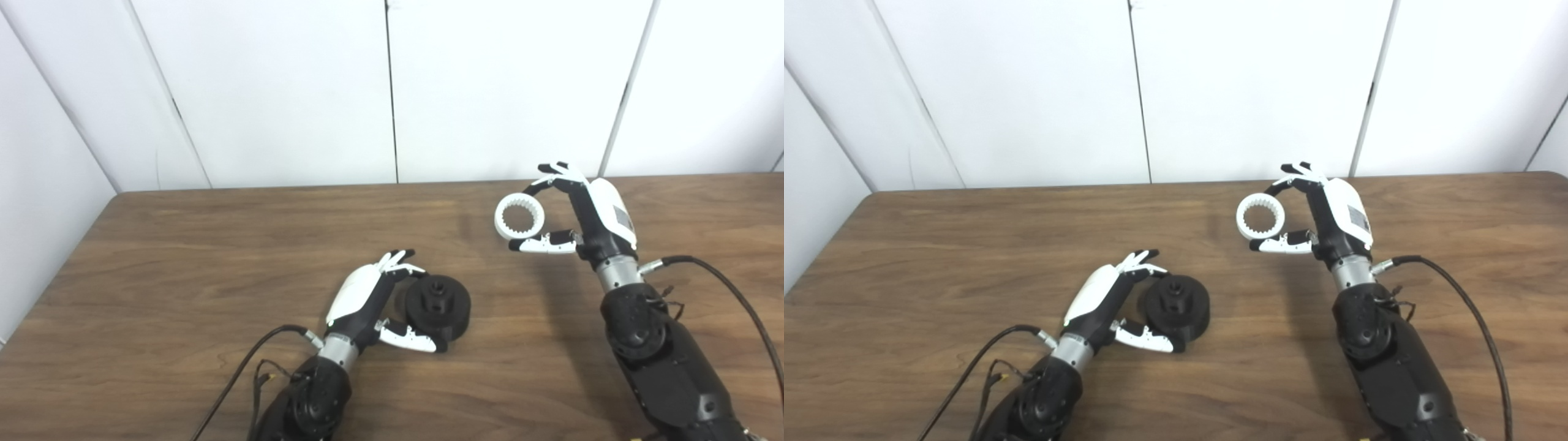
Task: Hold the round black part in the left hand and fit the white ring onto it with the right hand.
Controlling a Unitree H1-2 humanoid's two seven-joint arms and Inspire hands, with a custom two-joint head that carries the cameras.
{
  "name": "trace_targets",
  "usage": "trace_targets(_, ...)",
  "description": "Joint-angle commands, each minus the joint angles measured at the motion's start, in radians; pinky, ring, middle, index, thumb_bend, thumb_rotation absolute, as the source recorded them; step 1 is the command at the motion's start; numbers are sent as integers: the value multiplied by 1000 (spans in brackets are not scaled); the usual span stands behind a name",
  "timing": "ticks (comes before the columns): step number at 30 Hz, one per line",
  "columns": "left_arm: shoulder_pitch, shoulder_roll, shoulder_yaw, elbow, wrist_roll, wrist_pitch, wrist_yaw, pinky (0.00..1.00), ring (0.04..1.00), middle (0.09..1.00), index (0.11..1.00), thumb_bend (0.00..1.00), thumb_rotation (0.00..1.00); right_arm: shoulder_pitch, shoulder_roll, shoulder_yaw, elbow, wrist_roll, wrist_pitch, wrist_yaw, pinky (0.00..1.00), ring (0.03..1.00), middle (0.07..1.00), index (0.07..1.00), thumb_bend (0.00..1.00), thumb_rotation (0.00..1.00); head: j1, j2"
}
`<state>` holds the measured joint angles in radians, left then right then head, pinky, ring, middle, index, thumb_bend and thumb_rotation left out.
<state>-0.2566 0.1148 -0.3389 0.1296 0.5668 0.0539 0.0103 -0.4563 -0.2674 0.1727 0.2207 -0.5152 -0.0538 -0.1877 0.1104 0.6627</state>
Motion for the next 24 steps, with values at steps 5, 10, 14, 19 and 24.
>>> trace_targets(5,-22,1,-2,-3,27,4,5,1000,1000,968,625,892,229,2,-1,-20,-131,28,-12,52,857,938,855,482,520,140,-1,3)
trace_targets(10,-25,2,1,2,24,0,7,1000,1000,967,624,889,224,51,11,-24,-241,46,-4,95,870,937,850,482,520,140,-9,3)
trace_targets(14,-27,1,2,6,23,-3,10,997,1000,963,622,888,215,87,19,-24,-311,50,9,128,870,930,842,482,521,140,-11,2)
trace_targets(19,-27,-1,1,7,23,-2,10,993,1000,962,621,891,208,136,38,-18,-399,60,34,170,896,928,844,482,520,141,-12,2)
trace_targets(24,-28,0,1,7,23,-2,11,995,1000,963,621,891,206,166,52,-3,-457,54,55,219,879,920,843,482,520,140,-15,3)
